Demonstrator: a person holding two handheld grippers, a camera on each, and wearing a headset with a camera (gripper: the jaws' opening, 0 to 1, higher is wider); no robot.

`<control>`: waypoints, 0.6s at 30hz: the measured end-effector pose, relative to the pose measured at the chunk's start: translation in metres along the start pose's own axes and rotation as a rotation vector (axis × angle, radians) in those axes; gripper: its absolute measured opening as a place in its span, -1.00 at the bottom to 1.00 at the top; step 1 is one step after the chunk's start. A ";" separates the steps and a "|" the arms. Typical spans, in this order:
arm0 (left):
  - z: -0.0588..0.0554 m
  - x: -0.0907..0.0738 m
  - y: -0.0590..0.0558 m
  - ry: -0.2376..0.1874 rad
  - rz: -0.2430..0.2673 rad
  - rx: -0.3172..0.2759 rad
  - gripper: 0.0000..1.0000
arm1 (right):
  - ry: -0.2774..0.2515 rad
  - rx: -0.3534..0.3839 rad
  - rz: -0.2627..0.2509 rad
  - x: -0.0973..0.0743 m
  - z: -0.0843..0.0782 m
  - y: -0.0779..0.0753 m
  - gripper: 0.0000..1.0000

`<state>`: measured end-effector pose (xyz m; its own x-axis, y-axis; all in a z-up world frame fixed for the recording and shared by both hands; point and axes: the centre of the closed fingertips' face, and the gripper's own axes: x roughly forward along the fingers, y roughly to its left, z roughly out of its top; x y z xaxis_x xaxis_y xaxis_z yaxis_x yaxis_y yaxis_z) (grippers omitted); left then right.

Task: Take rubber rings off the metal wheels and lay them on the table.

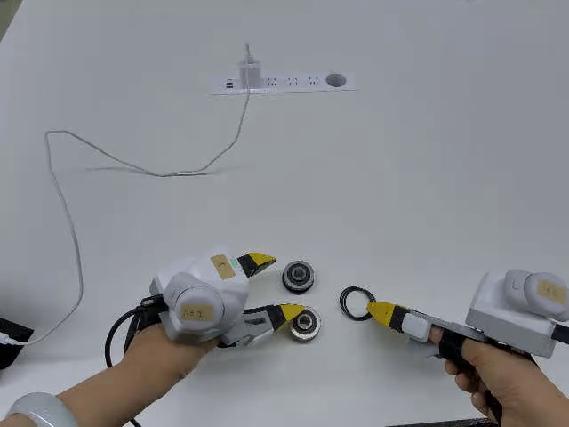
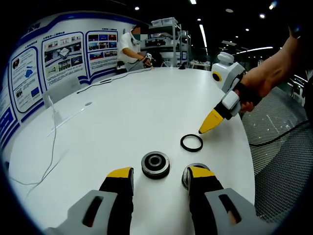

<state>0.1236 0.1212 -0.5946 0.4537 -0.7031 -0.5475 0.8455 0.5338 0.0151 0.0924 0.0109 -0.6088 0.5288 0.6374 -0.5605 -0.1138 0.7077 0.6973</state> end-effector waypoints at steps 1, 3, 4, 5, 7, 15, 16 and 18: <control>0.000 0.000 0.000 0.000 0.000 0.001 -0.09 | 0.000 -0.002 -0.002 0.000 0.000 0.000 -0.80; 0.001 0.001 0.000 -0.002 -0.002 0.000 -0.10 | -0.001 -0.002 -0.003 -0.002 0.000 -0.001 -0.80; 0.001 0.001 0.000 -0.001 -0.002 0.004 -0.10 | -0.003 0.001 -0.004 -0.002 0.000 -0.001 -0.80; 0.001 0.001 0.000 0.000 -0.003 0.003 -0.11 | -0.007 0.002 -0.003 -0.002 0.001 -0.001 -0.80; 0.001 0.002 0.000 0.001 -0.002 0.005 -0.12 | -0.008 0.004 0.000 -0.002 0.001 0.000 -0.80; 0.005 0.004 0.000 -0.006 -0.003 0.007 -0.23 | -0.008 -0.001 0.039 0.010 0.007 0.018 -0.80; 0.005 0.005 -0.001 -0.005 -0.003 0.003 -0.23 | -0.005 -0.005 0.048 0.013 0.007 0.021 -0.80; 0.007 0.005 -0.001 -0.006 -0.003 0.005 -0.26 | 0.001 -0.012 0.059 0.017 0.008 0.027 -0.80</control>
<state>0.1269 0.1136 -0.5918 0.4526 -0.7077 -0.5426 0.8483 0.5292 0.0173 0.1050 0.0385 -0.5967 0.5197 0.6785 -0.5192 -0.1551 0.6726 0.7236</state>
